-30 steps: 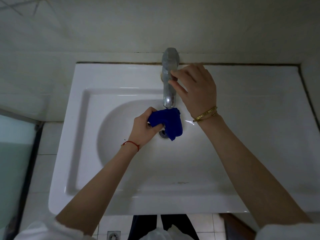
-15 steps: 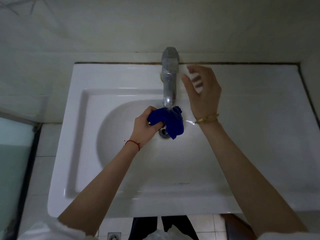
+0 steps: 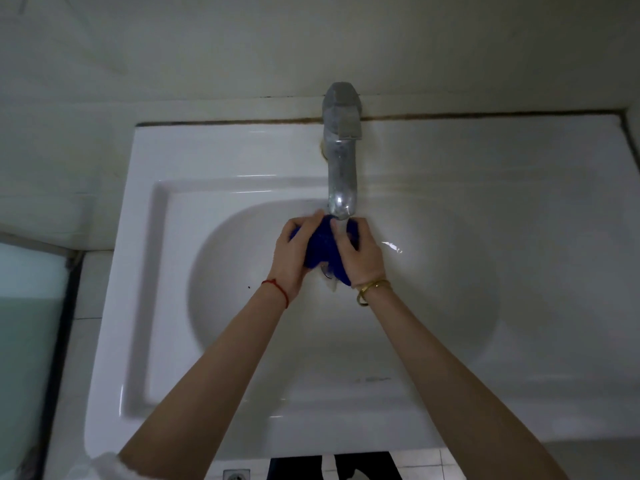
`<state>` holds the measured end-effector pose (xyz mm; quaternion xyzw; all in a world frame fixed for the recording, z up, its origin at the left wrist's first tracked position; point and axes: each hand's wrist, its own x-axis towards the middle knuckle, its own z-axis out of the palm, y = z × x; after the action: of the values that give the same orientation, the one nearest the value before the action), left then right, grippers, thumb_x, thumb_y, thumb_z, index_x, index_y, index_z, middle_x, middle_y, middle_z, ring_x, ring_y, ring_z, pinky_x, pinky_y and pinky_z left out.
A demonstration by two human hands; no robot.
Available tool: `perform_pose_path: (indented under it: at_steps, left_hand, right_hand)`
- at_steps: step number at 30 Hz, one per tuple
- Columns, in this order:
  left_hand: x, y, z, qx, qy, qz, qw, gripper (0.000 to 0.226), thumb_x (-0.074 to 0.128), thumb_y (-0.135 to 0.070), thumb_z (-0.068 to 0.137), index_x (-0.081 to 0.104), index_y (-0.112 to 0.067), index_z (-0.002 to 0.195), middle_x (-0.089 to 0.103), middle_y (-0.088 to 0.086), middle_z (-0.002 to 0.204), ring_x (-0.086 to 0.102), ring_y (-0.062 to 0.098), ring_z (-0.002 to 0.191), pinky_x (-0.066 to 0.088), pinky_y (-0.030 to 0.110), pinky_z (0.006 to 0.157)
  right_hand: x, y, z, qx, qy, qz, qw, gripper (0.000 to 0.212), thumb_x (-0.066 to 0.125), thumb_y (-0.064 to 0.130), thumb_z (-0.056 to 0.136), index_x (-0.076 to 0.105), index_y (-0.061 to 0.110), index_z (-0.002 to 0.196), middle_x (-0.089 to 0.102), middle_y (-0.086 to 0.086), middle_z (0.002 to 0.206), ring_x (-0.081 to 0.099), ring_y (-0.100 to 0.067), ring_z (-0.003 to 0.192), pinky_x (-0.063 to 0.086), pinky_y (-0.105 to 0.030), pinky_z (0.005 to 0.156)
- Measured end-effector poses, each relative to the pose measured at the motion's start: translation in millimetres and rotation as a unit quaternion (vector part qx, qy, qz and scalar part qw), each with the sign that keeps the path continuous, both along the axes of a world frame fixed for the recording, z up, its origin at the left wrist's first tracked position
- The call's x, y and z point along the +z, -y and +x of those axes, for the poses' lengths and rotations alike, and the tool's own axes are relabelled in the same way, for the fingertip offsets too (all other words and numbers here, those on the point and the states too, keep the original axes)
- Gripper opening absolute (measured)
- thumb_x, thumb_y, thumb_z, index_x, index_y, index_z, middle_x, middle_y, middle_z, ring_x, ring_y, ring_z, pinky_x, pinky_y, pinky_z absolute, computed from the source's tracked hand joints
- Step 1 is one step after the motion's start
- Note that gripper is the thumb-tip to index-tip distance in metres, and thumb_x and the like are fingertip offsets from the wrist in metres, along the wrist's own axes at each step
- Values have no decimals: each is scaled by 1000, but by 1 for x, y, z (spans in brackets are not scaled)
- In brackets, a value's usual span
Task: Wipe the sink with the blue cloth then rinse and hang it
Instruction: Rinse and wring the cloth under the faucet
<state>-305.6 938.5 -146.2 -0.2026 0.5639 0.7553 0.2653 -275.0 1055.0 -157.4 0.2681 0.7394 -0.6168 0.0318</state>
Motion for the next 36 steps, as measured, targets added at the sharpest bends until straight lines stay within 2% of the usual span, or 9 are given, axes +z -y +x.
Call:
perform_pose_path:
  at_steps: [5, 10, 12, 15, 20, 24, 31, 34, 36]
  left_hand:
    - [-6, -12, -5, 45, -39, -46, 997, 2, 67, -17, 92, 66, -15, 93, 70, 13, 101, 67, 24, 90, 58, 35, 74]
    - [-5, -28, -1, 46, -21, -25, 998, 8, 57, -16, 98, 62, -11, 98, 66, 7, 88, 63, 18, 77, 54, 28, 64]
    - [-10, -29, -1, 16, -77, -98, 992, 9, 56, -18, 98, 63, -17, 93, 66, 4, 88, 63, 18, 78, 54, 28, 65]
    - [-14, -26, -1, -34, -147, -193, 970, 7, 65, -24, 93, 62, -29, 90, 70, -2, 94, 67, 17, 87, 59, 32, 74]
    - [-10, -29, 3, 38, -110, -224, 968, 7, 68, -20, 88, 63, -26, 87, 67, -8, 89, 65, 13, 86, 58, 32, 76]
    - [-8, -33, 0, 77, -128, -240, 959, 13, 65, -21, 91, 62, -20, 78, 65, -6, 77, 60, 8, 72, 53, 20, 67]
    - [-11, -28, -10, 59, -38, -186, 980, 35, 59, -13, 90, 55, -20, 56, 56, -6, 57, 54, 15, 64, 49, 32, 67]
    - [-7, -30, -12, 23, 140, -130, 981, 14, 59, -21, 90, 68, -11, 89, 69, 10, 90, 65, 25, 85, 56, 36, 73]
    - [-1, -28, -12, -23, 214, -99, 971, 35, 57, -32, 89, 66, -9, 115, 69, 14, 110, 66, 29, 94, 57, 38, 73]
  right_hand:
    - [-4, -4, 1, -78, 19, -36, 996, 29, 68, 50, 83, 63, 22, 91, 70, 4, 85, 67, -15, 80, 57, -29, 72]
    - [-19, -11, 8, -105, 128, -387, 907, 79, 71, 71, 66, 63, 17, 123, 67, -11, 119, 64, -31, 107, 50, -51, 93]
    - [-22, -13, 10, -120, 129, -439, 881, 67, 62, 60, 83, 56, 14, 131, 64, -15, 121, 65, -31, 98, 53, -44, 80]
    - [-27, -17, 5, -183, 92, -385, 900, 43, 63, 29, 91, 55, 12, 130, 64, -17, 118, 65, -34, 94, 56, -40, 60]
    - [-15, 4, -5, -194, 59, -200, 959, 19, 69, 33, 83, 62, 20, 95, 69, -4, 95, 65, -24, 91, 56, -42, 81]
    - [-9, 20, -9, -192, 47, -65, 978, 20, 67, 41, 84, 62, 22, 79, 66, 4, 76, 62, -13, 72, 50, -26, 66]
    - [-8, 17, -9, -154, -41, 17, 987, 44, 62, 23, 89, 47, 20, 47, 50, 7, 47, 46, -5, 45, 42, -25, 48]
    - [-5, 11, -5, -118, -75, 5, 990, 32, 58, 32, 80, 50, 23, 50, 52, 11, 48, 49, -6, 48, 44, -29, 46]
    - [-4, 5, -1, -87, -70, 13, 994, 27, 55, 40, 80, 57, 23, 60, 60, 6, 59, 58, -9, 58, 51, -32, 54]
